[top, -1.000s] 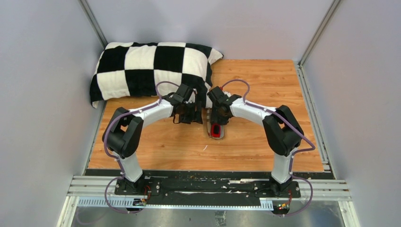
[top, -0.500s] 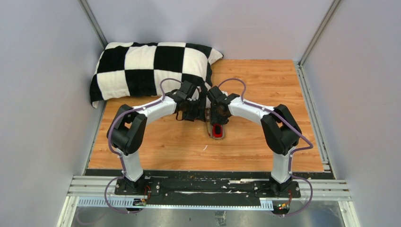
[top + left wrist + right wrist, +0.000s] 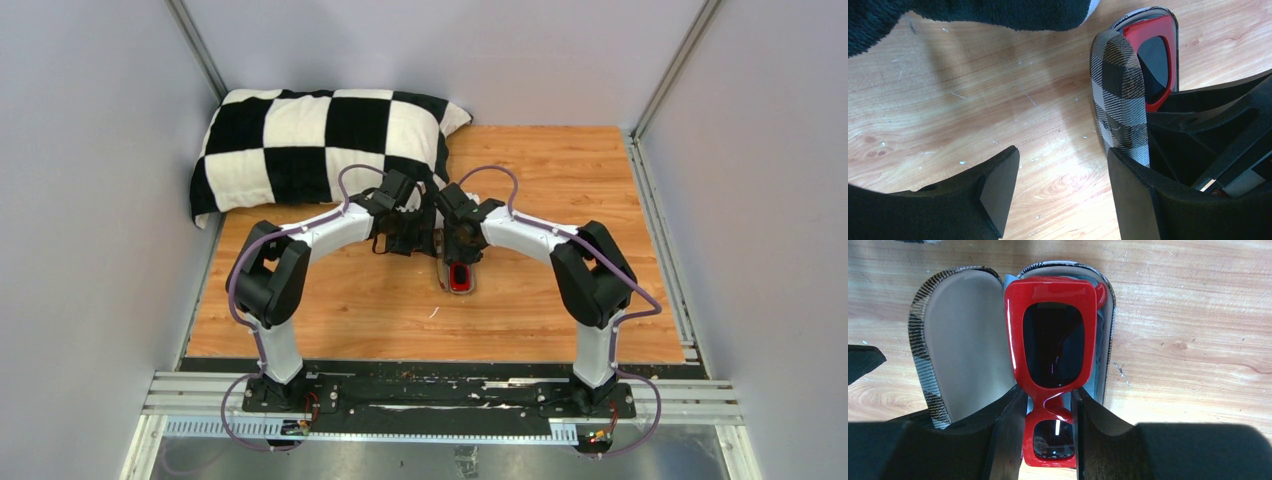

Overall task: Organize the sunglasses
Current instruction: Place the sunglasses in the sunglasses case.

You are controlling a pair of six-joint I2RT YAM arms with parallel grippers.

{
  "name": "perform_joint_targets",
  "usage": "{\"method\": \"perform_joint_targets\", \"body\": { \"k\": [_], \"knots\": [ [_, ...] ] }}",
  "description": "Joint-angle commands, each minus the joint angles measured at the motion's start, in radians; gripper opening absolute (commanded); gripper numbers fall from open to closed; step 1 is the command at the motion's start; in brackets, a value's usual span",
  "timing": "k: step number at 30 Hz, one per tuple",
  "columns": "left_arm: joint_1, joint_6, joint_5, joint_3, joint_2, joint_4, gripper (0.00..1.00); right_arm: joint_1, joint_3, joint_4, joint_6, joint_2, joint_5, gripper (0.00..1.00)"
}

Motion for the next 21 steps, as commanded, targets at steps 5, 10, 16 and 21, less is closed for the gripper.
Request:
{"method": "perform_joint_targets", "body": {
  "k": [5, 10, 16, 21],
  "knots": [
    [-0.013, 0.013, 0.017, 0.025, 0.028, -0.021, 0.7, 0.024, -0.05, -0.036, 0.008, -0.065, -0.004, 0.29],
    [-0.019, 0.014, 0.018, 0.03, 0.032, -0.023, 0.7, 0.023, -0.063, -0.029, 0.008, -0.086, -0.012, 0.35],
    [-0.02, 0.014, 0.013, 0.03, 0.03, -0.027, 0.7, 0.025, -0.07, -0.022, 0.008, -0.091, -0.024, 0.36],
    [-0.021, 0.014, 0.013, 0.03, 0.028, -0.027, 0.7, 0.025, -0.074, -0.016, 0.008, -0.098, -0.026, 0.41]
  ]
}}
